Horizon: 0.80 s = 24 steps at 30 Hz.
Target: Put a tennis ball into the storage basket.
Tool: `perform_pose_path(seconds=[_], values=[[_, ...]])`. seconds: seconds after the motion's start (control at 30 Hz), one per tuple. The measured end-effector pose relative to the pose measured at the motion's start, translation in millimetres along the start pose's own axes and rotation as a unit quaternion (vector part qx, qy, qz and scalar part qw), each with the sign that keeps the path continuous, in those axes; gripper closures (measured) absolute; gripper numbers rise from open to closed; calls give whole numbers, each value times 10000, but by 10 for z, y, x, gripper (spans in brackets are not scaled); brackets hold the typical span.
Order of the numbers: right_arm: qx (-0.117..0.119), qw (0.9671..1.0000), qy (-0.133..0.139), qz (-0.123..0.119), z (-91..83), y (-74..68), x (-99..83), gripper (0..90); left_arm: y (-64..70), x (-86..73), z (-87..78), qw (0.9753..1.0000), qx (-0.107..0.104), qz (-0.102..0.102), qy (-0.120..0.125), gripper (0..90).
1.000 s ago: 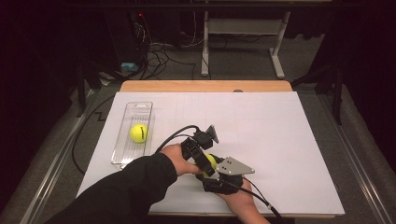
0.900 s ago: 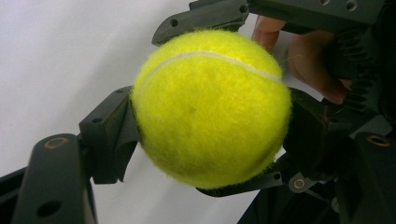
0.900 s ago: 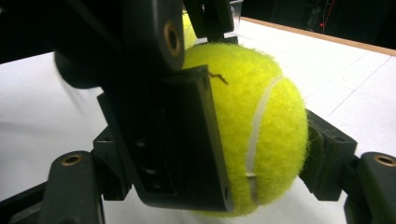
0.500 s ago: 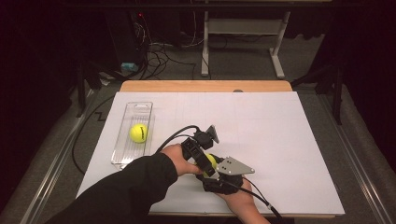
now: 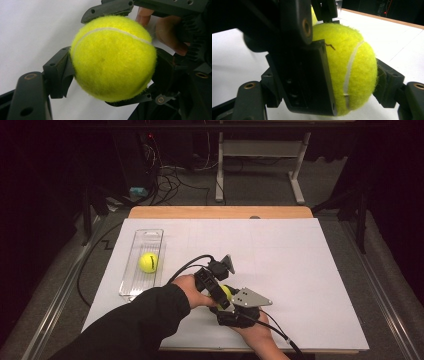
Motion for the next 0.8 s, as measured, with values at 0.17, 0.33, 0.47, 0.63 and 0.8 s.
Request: perform_pose_path(seconds=[0.17, 0.33, 0.47, 0.63, 0.8], values=[[82, 10000, -7, -18, 10, 8, -5, 147, 3, 7, -27, 10000, 28, 23, 23, 268], [23, 10000, -47, 70, 24, 28, -19, 24, -24, 12, -78, 9999, 160, 9, 38, 267], [-14, 10000, -21, 86, -4, 39, -6, 1, -75, -6, -103, 9997, 251, -28, 47, 267], [-75, 10000, -19, -2, -37, 72, -6, 1, -140, -32, -145, 9993, 354, -93, 46, 266], [-147, 9999, -49, 41, -104, 143, -24, 1, -251, -78, -208, 9988, 428, -227, 44, 266]])
Point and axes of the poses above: each handheld gripper's, and its own axes: z roughly forward along the jaws, x roughly out of its top, y roughly to its right, the point moved 6 cm from there along z, roughly forward along the jaws, and after that the axes turned 3 degrees about z, right-handed, at the moved point
